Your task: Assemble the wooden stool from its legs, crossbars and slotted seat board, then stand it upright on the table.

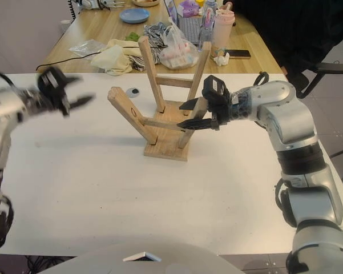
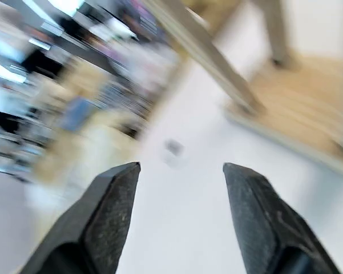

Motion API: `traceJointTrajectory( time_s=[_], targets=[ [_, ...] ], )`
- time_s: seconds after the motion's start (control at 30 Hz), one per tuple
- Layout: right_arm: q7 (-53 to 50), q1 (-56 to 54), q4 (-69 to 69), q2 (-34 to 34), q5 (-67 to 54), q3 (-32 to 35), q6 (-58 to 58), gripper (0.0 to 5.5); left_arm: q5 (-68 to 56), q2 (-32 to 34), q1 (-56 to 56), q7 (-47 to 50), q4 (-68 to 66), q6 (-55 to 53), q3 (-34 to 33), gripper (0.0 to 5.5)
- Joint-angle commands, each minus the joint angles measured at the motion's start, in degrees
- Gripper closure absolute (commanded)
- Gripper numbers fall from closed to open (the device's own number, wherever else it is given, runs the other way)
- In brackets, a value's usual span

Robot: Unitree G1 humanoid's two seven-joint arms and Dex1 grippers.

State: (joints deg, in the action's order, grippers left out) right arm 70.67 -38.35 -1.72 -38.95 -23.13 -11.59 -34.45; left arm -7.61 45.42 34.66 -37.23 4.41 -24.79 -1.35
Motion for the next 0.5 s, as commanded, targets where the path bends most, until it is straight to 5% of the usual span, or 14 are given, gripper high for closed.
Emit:
traceJointTrajectory(
  time_s=[0.03,0.13,0.27,0.5],
  targets=[
    [-3.9,2.2,-1.0,2.0,0.6,-2.6,-6.2,3.4,3.7,-8.6,7.7,9.8,9.0,-5.4,3.1,3.59],
    [-6.5,3.0,-2.5,2.6,0.1,-2.9,-8.4,3.4,1.6,-13.7,6.6,10.7,17.3,-14.0,6.6,4.08],
    [-8.6,3.3,-3.4,3.8,-0.5,-3.0,-10.4,3.4,6.0,-13.5,-2.7,11.0,22.0,-22.7,19.3,4.69],
    [-9.5,3.6,-4.6,3.7,-2.0,-3.6,-10.8,3.4,16.7,-14.5,-15.3,13.5,14.1,-24.1,38.0,5.5]
  ],
)
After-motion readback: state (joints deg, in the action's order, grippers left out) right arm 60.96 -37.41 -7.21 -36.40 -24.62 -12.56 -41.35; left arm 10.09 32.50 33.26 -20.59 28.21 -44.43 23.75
